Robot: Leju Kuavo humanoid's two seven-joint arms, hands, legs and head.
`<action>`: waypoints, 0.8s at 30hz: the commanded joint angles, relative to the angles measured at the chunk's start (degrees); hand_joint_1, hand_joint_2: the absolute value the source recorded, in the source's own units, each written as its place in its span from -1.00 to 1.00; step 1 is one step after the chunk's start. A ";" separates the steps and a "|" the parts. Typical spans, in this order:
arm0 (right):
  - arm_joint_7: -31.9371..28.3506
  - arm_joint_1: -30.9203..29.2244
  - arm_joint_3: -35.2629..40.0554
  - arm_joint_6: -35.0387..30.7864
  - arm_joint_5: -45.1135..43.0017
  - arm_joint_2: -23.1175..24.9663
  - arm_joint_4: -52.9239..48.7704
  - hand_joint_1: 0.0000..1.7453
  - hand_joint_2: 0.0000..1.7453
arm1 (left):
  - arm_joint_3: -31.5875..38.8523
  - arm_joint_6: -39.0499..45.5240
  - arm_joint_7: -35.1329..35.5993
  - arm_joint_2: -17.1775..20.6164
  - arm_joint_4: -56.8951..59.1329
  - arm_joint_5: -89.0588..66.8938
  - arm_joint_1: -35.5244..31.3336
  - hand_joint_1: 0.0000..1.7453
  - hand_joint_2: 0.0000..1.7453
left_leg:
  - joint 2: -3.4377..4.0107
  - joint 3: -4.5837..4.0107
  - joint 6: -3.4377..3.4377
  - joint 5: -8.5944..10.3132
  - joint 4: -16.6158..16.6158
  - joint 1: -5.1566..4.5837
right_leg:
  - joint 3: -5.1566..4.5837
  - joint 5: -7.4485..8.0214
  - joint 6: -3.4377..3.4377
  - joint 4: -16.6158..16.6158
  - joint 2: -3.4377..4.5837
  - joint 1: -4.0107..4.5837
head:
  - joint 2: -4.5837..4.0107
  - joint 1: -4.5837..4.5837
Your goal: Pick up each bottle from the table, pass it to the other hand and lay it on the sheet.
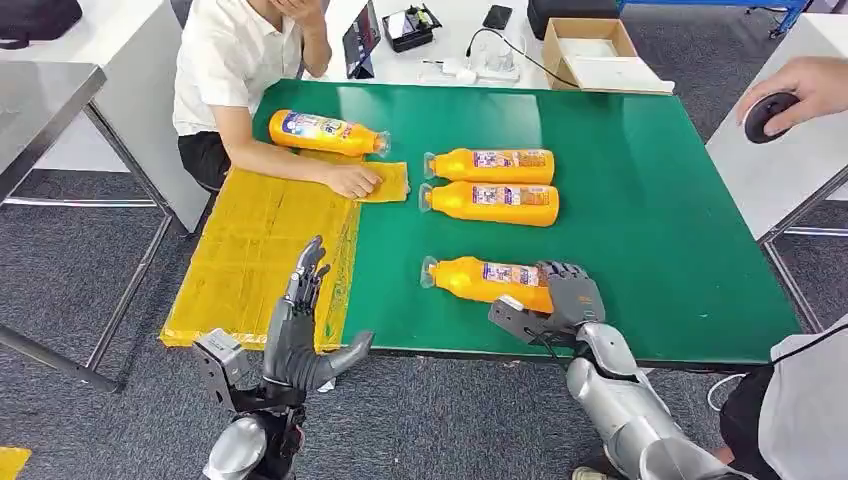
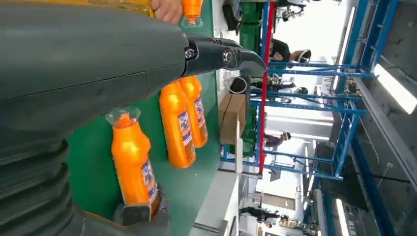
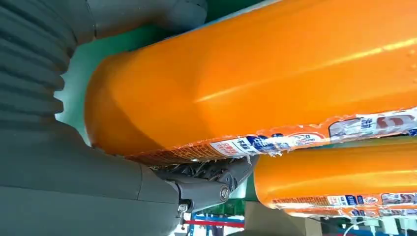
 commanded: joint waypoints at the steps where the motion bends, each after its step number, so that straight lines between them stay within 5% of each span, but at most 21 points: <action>1: -2.22 3.92 -1.05 -0.44 -2.26 0.14 5.40 1.00 1.00 | -1.12 0.16 0.21 1.99 3.37 0.21 -1.55 -1.00 1.00 | -0.25 0.21 -0.08 0.03 -0.17 0.08 | 0.33 -0.04 -0.13 -0.20 -0.26 0.09 | 0.00 0.00; 4: -3.60 4.17 -1.75 -0.59 -3.32 0.53 5.04 1.00 1.00 | -0.82 0.26 0.03 1.84 2.96 0.72 -1.14 -1.00 1.00 | -0.20 0.21 -0.08 0.02 -0.15 0.07 | 0.29 -0.03 -0.14 -0.17 -0.21 0.08 | 0.00 -0.02; 8: -13.40 9.32 -6.22 -3.34 -12.36 3.80 -3.52 1.00 1.00 | 1.19 0.70 0.94 0.85 -0.49 4.24 3.08 -1.00 1.00 | -0.11 0.27 -0.08 -0.03 -0.14 0.09 | 0.35 -0.04 -0.13 -0.19 -0.12 0.11 | 0.00 0.00; 16: -10.59 21.46 0.89 -4.64 -19.18 5.11 -35.63 1.00 1.00 | -0.44 -4.02 6.70 2.09 -0.06 15.06 6.78 -1.00 1.00 | -0.03 0.10 -0.22 -0.20 -0.04 0.13 | 0.14 -0.15 -0.20 0.01 -0.03 0.15 | 0.00 -0.04; 24: -11.45 21.73 1.85 -5.91 -21.08 6.81 -34.39 1.00 1.00 | -0.16 -5.44 6.67 2.34 0.66 15.15 6.38 -1.00 1.00 | 0.03 -0.27 -0.15 -0.17 -0.06 0.10 | -0.19 -0.14 -0.13 0.02 0.06 0.09 | 0.00 -0.02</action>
